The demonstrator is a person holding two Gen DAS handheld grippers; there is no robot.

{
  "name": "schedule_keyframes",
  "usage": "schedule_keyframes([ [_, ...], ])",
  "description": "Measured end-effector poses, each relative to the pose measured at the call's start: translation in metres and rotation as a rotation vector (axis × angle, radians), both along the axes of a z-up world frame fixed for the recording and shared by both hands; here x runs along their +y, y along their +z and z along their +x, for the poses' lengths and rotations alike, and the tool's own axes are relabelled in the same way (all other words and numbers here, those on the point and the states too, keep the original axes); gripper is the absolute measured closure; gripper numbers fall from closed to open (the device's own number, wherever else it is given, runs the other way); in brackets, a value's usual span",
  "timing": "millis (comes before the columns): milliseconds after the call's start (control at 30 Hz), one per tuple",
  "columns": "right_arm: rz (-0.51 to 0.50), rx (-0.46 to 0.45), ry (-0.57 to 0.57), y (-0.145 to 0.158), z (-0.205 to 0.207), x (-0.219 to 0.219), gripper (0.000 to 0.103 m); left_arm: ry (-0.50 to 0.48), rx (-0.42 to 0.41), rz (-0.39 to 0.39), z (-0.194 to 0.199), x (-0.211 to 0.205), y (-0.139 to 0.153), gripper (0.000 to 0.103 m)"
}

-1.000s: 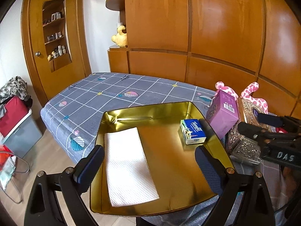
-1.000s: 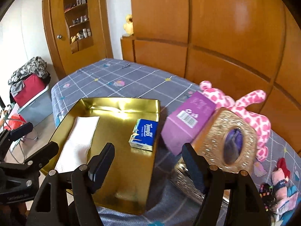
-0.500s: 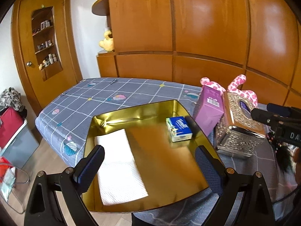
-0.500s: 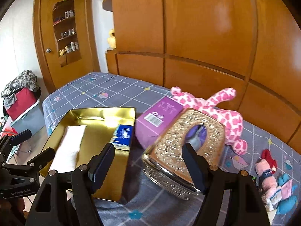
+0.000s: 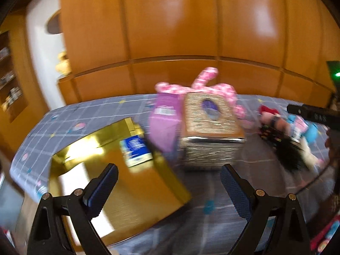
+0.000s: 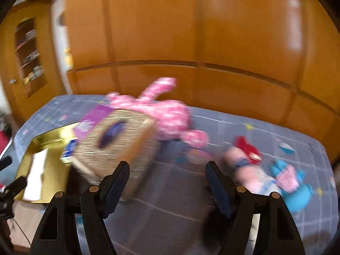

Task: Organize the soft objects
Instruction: 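Move both grippers back toward the pile of soft toys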

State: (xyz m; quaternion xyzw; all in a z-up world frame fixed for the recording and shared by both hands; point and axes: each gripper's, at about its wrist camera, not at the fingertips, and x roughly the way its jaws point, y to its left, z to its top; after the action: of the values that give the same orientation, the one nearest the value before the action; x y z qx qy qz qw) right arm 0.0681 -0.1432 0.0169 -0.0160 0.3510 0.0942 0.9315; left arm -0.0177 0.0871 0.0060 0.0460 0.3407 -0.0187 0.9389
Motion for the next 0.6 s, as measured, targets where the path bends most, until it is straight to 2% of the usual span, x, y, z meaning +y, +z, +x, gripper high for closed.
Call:
schedule_keyframes([
  [133,0.005,0.007,-0.205,-0.001,-0.001,-0.070,0.028,-0.122,0.029,0.006,0.016,-0.039,-0.004,0.006],
  [333,0.086,0.009,-0.485,-0.013,-0.007,-0.164,0.028,-0.243,0.096,-0.021,0.042,-0.095,-0.013,0.009],
  [500,0.186,0.013,-0.612,-0.029,-0.012,-0.212,0.028,-0.332,0.161,-0.069,0.061,-0.140,-0.023,0.015],
  [600,0.265,0.021,-0.637,-0.034,-0.014,-0.223,0.028,-0.374,0.189,-0.078,0.077,-0.171,-0.031,0.024],
])
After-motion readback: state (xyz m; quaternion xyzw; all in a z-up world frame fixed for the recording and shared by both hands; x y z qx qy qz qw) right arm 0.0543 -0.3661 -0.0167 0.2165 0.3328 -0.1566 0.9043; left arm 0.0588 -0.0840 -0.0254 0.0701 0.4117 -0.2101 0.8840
